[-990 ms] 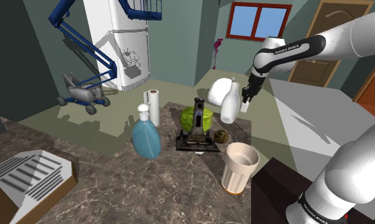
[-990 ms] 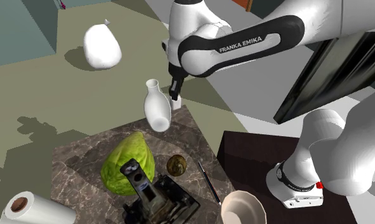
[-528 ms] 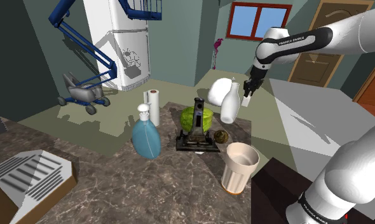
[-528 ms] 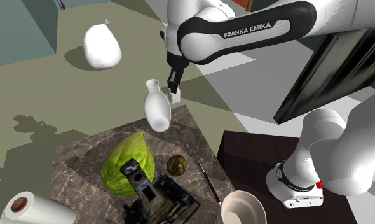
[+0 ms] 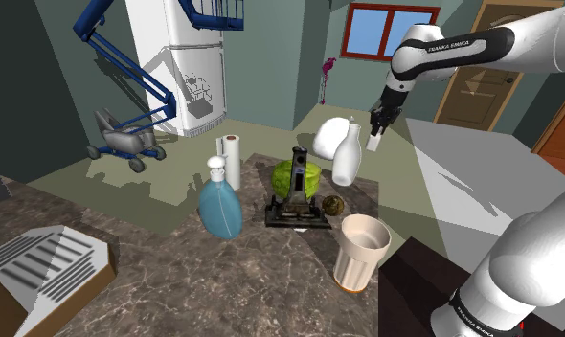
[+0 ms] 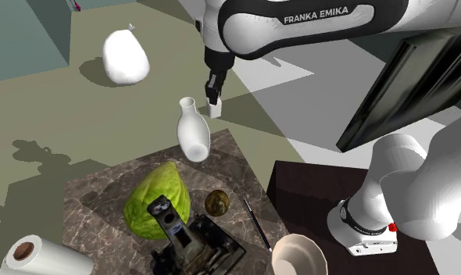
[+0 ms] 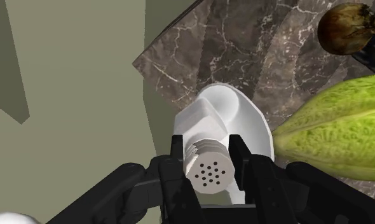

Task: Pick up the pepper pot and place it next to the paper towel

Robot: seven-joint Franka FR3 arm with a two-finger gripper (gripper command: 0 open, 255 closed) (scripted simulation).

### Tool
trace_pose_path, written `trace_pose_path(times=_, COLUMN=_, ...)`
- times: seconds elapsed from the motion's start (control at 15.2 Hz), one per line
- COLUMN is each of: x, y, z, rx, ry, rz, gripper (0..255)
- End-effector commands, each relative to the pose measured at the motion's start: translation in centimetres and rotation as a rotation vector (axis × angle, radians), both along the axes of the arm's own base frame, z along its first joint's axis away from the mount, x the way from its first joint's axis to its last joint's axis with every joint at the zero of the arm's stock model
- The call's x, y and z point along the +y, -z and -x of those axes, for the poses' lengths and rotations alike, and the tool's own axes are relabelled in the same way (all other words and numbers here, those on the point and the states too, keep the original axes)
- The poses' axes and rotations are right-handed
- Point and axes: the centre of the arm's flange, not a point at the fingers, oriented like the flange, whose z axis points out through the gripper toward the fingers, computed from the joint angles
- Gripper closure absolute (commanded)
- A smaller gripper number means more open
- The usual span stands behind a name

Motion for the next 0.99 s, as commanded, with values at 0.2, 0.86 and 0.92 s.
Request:
trace_pose_path(times=0.2, x=-0.1, y=-2.6, z=-0.1, rx=0.000, ry=0.000, rz=0.000, gripper=255)
trace_pose_path(times=0.86, x=-0.1, y=-7.9, z=-0.1, rx=0.000, ry=0.000, rz=0.000, gripper=255)
trace_pose_path(times=0.92, x=-0.1, y=-8.5, z=-0.1, rx=0.000, ry=0.000, rz=0.000, gripper=255)
